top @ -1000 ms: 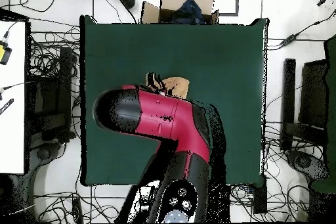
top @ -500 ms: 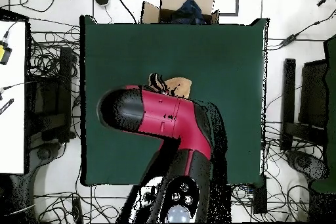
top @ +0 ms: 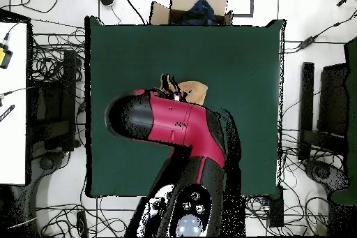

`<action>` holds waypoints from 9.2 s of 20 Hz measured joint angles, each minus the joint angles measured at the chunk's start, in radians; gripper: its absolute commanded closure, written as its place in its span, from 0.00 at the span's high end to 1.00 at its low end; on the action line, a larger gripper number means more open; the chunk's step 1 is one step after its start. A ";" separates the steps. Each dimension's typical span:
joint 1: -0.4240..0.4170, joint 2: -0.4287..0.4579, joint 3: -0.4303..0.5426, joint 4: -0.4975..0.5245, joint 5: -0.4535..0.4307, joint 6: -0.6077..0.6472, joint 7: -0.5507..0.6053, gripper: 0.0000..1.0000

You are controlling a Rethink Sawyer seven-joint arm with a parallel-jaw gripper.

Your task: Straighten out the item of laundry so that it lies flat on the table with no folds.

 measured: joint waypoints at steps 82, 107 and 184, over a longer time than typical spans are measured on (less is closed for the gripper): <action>-0.037 0.131 0.008 -0.002 -0.007 -0.302 0.000 1.00; -0.047 0.184 0.002 -0.002 -0.007 -0.324 0.000 1.00; -0.170 0.284 0.028 -0.126 -0.051 -0.334 0.000 0.00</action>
